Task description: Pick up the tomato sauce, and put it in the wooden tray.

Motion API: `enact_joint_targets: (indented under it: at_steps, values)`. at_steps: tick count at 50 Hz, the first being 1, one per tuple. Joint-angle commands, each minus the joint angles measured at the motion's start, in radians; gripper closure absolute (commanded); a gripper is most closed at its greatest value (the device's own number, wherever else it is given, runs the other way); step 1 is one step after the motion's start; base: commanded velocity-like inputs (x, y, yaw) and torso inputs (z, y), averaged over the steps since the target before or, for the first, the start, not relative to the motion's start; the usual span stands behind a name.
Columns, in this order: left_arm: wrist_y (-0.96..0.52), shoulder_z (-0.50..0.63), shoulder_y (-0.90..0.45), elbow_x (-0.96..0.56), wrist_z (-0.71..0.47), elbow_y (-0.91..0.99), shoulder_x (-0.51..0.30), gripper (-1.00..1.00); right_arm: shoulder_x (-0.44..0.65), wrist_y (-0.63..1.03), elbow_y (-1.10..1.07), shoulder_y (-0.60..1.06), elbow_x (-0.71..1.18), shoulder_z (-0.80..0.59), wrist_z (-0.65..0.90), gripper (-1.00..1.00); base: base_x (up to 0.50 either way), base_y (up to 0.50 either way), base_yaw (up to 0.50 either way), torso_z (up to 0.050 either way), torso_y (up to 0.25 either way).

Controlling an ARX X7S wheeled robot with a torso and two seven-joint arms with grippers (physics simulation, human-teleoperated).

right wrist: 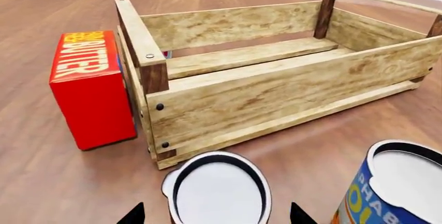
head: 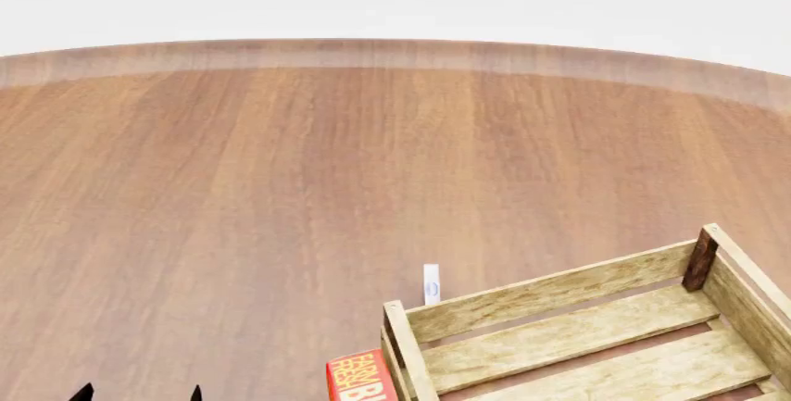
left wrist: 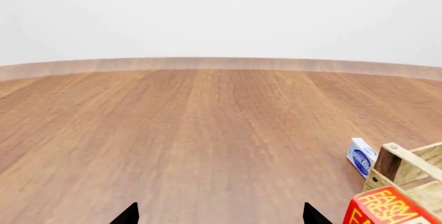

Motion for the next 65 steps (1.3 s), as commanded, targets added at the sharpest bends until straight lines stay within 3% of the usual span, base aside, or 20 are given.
enact_joint_targets:
  at_steps: [1, 41, 42, 60, 65]
  values:
    - [0.047, 0.004, -0.001, 0.007, 0.011, -0.020, 0.001, -1.00, -0.006, 0.000, 0.015, 0.009, 0.016, 0.010, -0.017, -1.00, 0.00, 0.00, 0.00, 0.000, 0.000]
    - [0.046, 0.020, -0.002, -0.006, -0.006, -0.013, -0.012, -1.00, -0.024, 0.026, 0.074, 0.042, 0.063, 0.000, -0.066, -1.00, 0.00, 0.00, 0.00, 0.000, 0.000]
    - [0.047, 0.021, -0.002, -0.005, -0.006, -0.014, -0.012, -1.00, -0.025, 0.024, 0.077, 0.043, 0.063, 0.000, -0.068, 1.00, 0.00, 0.00, 0.00, 0.000, 0.000]
    - [0.047, 0.027, -0.005, -0.011, -0.012, -0.014, -0.018, -1.00, -0.023, 0.020, 0.070, 0.038, 0.055, -0.006, -0.069, 1.00, 0.00, 0.00, 0.00, 0.000, 0.000]
    - [0.053, 0.030, -0.007, -0.011, -0.012, -0.023, -0.018, -1.00, 0.021, 0.009, -0.065, -0.015, -0.091, -0.020, 0.021, 1.00, 0.00, 0.00, 0.00, 0.000, 0.000]
